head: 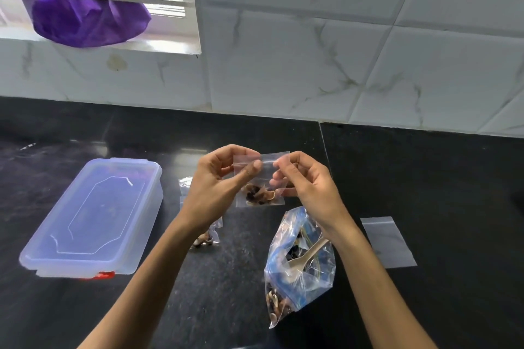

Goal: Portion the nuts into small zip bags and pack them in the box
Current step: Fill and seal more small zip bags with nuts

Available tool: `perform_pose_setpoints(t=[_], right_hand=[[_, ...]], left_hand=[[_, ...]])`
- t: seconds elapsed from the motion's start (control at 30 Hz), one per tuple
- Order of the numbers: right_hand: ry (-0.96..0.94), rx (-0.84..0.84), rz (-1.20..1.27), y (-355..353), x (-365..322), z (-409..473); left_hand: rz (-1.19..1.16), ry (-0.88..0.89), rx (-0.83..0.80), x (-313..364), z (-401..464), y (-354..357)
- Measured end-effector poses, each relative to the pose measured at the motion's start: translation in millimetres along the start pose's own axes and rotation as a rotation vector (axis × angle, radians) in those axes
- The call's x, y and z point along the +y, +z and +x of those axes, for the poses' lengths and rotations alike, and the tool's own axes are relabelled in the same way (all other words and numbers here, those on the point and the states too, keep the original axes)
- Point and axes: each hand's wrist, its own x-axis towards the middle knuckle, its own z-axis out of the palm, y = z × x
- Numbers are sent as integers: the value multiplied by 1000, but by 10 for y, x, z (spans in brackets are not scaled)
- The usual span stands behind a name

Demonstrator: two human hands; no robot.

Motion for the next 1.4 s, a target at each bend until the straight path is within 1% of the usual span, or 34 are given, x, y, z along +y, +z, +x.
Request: perform_pose_setpoints(t=[0.1, 0.2, 0.3, 0.4, 0.5, 0.77, 0.9, 1.03, 1.13, 1.2, 1.3, 1.4], right_hand=[[-83, 18, -54, 26, 4, 16], [-115, 16, -20, 33, 10, 25], [-92, -30, -21, 48, 28, 48], [-53, -62, -36, 70, 71, 76], [-23, -100, 14, 69, 101, 73], [51, -92, 103, 86, 154, 6], [64, -61, 120, 94, 128, -47], [34, 6, 106, 130, 115, -72], [11, 52, 106, 183, 126, -72], [-6, 75, 63, 213, 150, -69], [-20, 117, 57, 249, 191, -69], [-17, 141, 50, 276, 201, -84]], left_hand=[[-9, 28, 30, -33, 33, -11], [-88, 46, 39, -36, 25, 9], [-114, 55, 26, -48, 5, 68], [-89, 50, 53, -82, -10, 100], [-88, 42, 47, -116, -20, 102], [-77, 64, 37, -148, -77, 124], [-78, 55, 57, -128, -83, 132], [-118, 37, 72, -85, -103, 161], [-207, -64, 65, -86, -134, 161], [-235, -126, 19, -110, -147, 140], [-259, -165, -35, -113, -182, 135], [-223, -166, -11, -117, -204, 147]])
